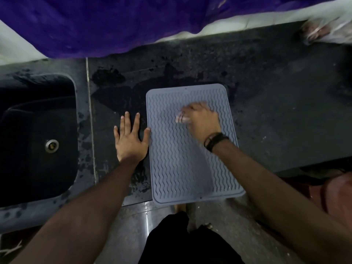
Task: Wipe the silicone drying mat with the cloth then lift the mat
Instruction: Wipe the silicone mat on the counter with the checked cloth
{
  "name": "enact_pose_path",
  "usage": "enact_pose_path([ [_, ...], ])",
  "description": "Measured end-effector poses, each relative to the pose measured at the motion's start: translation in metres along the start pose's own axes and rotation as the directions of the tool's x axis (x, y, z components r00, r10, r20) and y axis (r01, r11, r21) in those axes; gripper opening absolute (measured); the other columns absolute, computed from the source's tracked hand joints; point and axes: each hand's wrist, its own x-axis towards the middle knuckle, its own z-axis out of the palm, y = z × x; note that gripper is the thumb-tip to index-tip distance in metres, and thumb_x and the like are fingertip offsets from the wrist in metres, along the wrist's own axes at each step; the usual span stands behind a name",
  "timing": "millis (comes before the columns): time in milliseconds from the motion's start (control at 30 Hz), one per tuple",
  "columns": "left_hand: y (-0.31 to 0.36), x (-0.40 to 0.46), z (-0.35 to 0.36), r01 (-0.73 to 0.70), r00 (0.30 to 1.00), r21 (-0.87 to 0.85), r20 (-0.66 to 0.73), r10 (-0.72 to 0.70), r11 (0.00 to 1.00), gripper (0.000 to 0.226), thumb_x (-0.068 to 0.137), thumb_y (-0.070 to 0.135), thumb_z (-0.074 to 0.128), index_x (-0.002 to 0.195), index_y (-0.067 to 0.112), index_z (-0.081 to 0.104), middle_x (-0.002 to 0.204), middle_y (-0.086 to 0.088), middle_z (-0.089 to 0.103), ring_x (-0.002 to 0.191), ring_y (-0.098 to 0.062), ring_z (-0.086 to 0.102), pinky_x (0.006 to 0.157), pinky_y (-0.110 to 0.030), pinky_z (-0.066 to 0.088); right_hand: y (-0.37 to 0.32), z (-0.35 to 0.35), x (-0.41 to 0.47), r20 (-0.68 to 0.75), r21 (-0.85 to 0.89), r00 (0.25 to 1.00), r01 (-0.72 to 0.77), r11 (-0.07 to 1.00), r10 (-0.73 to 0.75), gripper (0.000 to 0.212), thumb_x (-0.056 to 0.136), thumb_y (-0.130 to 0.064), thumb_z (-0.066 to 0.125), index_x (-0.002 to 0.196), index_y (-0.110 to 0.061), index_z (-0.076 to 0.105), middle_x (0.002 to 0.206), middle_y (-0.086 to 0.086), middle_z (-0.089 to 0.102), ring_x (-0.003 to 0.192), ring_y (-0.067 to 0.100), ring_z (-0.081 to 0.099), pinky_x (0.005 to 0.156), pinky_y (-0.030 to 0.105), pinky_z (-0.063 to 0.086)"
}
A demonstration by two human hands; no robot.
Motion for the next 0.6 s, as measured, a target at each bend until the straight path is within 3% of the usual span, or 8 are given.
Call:
enact_pose_path([
  [200, -0.001, 0.002, 0.002, 0.001, 1.000, 0.003, -0.015, -0.001, 1.000, 0.072, 0.101, 0.067, 0.021, 0.165, 0.034, 0.011, 0.173, -0.001, 0.000, 0.159, -0.018, -0.005, 0.128, -0.048, -0.001, 0.009, 0.011, 0.089, 0.048, -0.103, 0.996, -0.067, 0.992, 0.072, 0.051, 0.082, -0.001, 0.056, 0.130, -0.016, 0.054, 0.127, 0.009, 0.053, 0.120, 0.031, 0.042, 0.087, 0.046, 0.047],
  [300, 0.000, 0.002, 0.002, 0.002, 1.000, 0.007, -0.016, -0.002, 1.000, 0.072, 0.101, 0.066, 0.021, 0.165, 0.035, 0.011, 0.173, 0.000, 0.000, 0.159, -0.017, -0.005, 0.128, -0.047, -0.001, 0.009, 0.032, 0.070, 0.044, -0.118, 0.998, -0.029, 0.993, 0.034, 0.052, 0.080, -0.005, 0.060, 0.131, -0.015, 0.055, 0.129, 0.011, 0.054, 0.119, 0.033, 0.045, 0.094, 0.048, 0.043],
  [400, -0.001, 0.001, 0.002, 0.009, 1.000, 0.021, -0.012, -0.009, 1.000, 0.072, 0.101, 0.066, 0.020, 0.165, 0.034, 0.011, 0.173, -0.001, 0.000, 0.159, -0.018, -0.005, 0.128, -0.048, 0.000, 0.005, 0.038, 0.040, 0.020, -0.090, 0.999, -0.032, 0.995, 0.034, 0.054, 0.073, -0.005, 0.069, 0.125, -0.014, 0.060, 0.126, 0.011, 0.058, 0.117, 0.035, 0.049, 0.091, 0.050, 0.045],
  [533, 0.000, 0.002, 0.001, 0.005, 1.000, 0.009, -0.015, -0.004, 1.000, 0.073, 0.101, 0.066, 0.020, 0.165, 0.033, 0.012, 0.173, -0.001, 0.001, 0.159, -0.019, -0.003, 0.128, -0.048, 0.000, 0.000, 0.026, 0.014, 0.088, -0.062, 0.996, -0.015, 0.998, 0.020, 0.053, 0.077, -0.008, 0.067, 0.128, -0.018, 0.058, 0.130, 0.007, 0.056, 0.122, 0.030, 0.046, 0.091, 0.046, 0.045],
  [600, 0.000, 0.002, 0.002, 0.006, 1.000, 0.010, -0.018, -0.006, 1.000, 0.073, 0.101, 0.066, 0.020, 0.165, 0.033, 0.012, 0.173, -0.001, 0.001, 0.159, -0.019, -0.003, 0.128, -0.047, -0.001, 0.001, 0.016, 0.027, 0.030, -0.046, 0.999, -0.043, 0.998, 0.044, 0.049, 0.077, -0.008, 0.066, 0.125, -0.020, 0.061, 0.125, 0.005, 0.058, 0.119, 0.028, 0.047, 0.089, 0.044, 0.046],
])
